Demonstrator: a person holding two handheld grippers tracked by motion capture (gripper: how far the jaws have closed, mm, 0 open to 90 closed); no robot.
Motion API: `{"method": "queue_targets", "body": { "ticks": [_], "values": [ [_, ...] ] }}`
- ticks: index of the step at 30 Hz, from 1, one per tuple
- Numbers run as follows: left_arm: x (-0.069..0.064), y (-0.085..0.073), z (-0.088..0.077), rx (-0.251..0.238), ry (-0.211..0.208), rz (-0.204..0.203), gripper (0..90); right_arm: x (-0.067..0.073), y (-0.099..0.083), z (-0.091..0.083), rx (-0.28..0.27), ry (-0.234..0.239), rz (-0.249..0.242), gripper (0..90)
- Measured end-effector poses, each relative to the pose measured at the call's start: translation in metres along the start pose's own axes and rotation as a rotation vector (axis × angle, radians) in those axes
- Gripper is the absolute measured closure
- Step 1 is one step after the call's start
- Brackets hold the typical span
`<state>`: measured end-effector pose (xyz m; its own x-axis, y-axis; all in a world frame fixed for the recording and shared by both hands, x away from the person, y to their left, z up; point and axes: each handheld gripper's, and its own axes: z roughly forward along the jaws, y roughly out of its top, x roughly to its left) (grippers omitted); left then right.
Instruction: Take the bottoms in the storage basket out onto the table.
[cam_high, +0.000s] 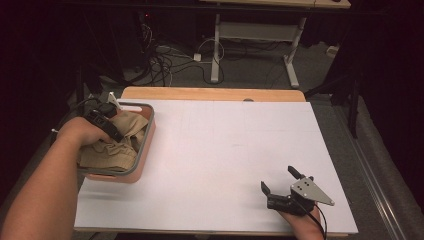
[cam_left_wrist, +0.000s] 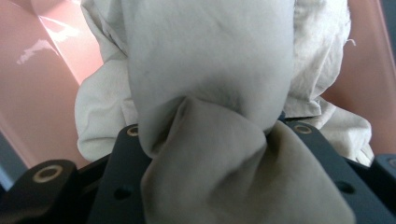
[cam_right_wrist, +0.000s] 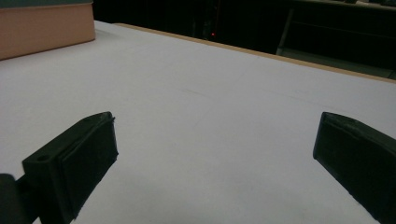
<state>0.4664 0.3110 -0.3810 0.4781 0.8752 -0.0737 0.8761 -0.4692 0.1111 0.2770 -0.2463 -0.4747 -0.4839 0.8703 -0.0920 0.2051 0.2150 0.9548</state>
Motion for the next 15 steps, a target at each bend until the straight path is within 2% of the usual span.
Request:
{"method": "queue_targets", "body": {
  "ticks": [10, 15],
  "values": [
    [-0.001, 0.004, -0.015, 0.04, -0.007, 0.011, 60.6, 0.0, 0.0, 0.0, 0.002, -0.001, 0.001, 0.7],
    [-0.003, 0.007, -0.023, 0.064, 0.007, 0.018, 60.6, 0.0, 0.0, 0.0, 0.004, -0.001, 0.003, 0.7]
  ]
}}
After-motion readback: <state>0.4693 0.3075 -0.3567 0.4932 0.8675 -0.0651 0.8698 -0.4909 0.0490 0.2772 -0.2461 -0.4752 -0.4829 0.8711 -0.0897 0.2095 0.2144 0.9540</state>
